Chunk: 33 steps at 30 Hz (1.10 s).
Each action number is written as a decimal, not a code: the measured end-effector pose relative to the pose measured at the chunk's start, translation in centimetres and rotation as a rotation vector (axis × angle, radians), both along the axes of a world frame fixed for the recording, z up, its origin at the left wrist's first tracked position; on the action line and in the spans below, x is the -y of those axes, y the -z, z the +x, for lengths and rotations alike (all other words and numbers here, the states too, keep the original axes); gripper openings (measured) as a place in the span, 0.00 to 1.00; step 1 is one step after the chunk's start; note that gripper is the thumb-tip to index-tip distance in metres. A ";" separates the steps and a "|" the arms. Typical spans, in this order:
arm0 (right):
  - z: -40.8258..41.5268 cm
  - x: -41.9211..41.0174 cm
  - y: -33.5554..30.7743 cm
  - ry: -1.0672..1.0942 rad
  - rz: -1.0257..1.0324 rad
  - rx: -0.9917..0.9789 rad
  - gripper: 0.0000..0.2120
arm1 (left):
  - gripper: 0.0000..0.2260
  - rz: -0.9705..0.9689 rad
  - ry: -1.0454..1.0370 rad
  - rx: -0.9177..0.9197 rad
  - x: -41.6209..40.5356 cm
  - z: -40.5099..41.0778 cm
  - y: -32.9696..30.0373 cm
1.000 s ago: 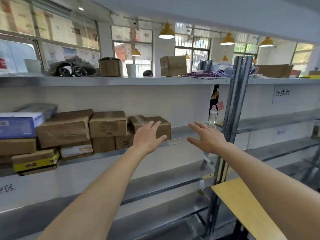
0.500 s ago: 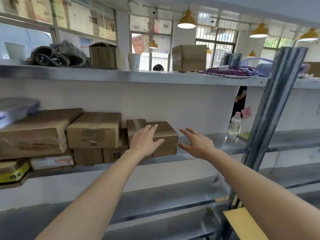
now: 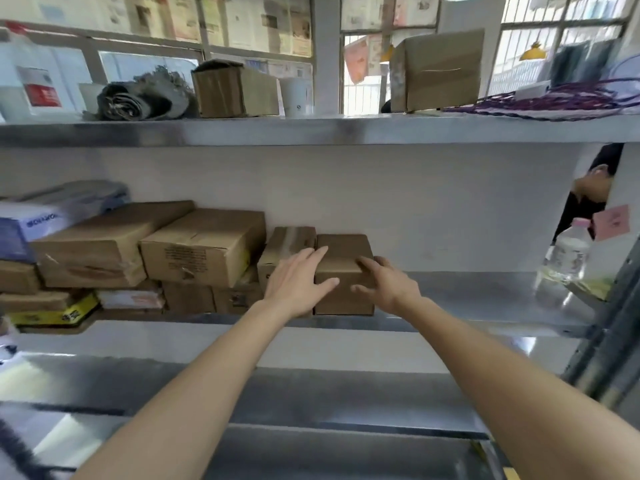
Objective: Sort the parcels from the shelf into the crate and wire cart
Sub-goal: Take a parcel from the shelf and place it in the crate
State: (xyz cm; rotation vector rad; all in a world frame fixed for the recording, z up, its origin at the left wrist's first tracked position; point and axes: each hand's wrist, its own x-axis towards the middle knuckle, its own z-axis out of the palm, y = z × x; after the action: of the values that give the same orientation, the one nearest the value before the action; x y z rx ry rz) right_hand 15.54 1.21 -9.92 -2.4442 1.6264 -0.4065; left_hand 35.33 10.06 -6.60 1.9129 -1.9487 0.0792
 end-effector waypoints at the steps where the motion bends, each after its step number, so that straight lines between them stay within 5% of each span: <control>1: -0.3 0.5 0.4 -0.022 0.004 0.024 0.32 | 0.33 0.007 -0.013 0.010 0.2 -0.3 0.1; 18: -7.9 4.6 1.8 -0.218 -0.006 0.192 0.24 | 0.31 0.056 -0.202 0.117 3.9 -7.9 2.8; 33: -6.9 2.9 2.1 -0.233 0.082 0.572 0.23 | 0.30 0.032 -0.293 -0.115 4.5 -8.8 3.4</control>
State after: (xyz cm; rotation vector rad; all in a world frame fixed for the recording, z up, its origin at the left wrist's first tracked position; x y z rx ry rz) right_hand 8.66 -1.69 -12.03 -2.1442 1.0860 -0.8786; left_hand 26.50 5.54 -10.00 2.1603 -1.5951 0.0202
